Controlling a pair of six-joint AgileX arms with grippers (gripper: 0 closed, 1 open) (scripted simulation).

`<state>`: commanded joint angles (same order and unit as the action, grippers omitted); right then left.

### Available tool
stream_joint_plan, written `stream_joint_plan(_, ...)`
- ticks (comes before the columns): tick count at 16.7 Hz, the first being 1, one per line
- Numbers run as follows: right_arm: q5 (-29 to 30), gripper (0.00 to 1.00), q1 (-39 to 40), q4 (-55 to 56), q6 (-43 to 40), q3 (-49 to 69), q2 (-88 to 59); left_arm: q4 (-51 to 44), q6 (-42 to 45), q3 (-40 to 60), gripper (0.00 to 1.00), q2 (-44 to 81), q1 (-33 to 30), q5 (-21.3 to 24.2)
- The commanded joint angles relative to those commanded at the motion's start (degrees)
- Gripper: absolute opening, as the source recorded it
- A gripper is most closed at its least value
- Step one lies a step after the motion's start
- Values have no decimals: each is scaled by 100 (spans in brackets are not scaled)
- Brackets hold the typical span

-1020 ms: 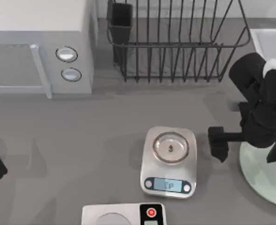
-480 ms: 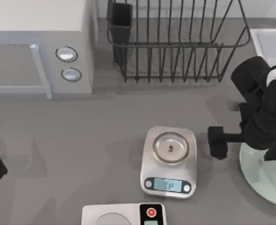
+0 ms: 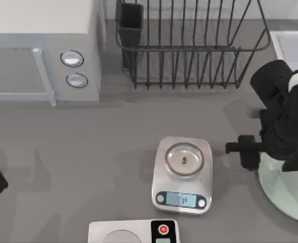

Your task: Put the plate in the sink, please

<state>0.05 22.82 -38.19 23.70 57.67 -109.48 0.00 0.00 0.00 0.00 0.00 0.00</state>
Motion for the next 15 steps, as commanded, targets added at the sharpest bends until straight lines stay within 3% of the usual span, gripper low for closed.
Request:
stream_joint_plan(4, 0, 2, 0, 0, 0, 0, 0, 0, 0, 0, 100, 0, 0, 0)
stream_joint_plan(15, 38, 0, -86, -57, -5, 250, 390, 0, 0, 0, 100, 0, 0, 0)
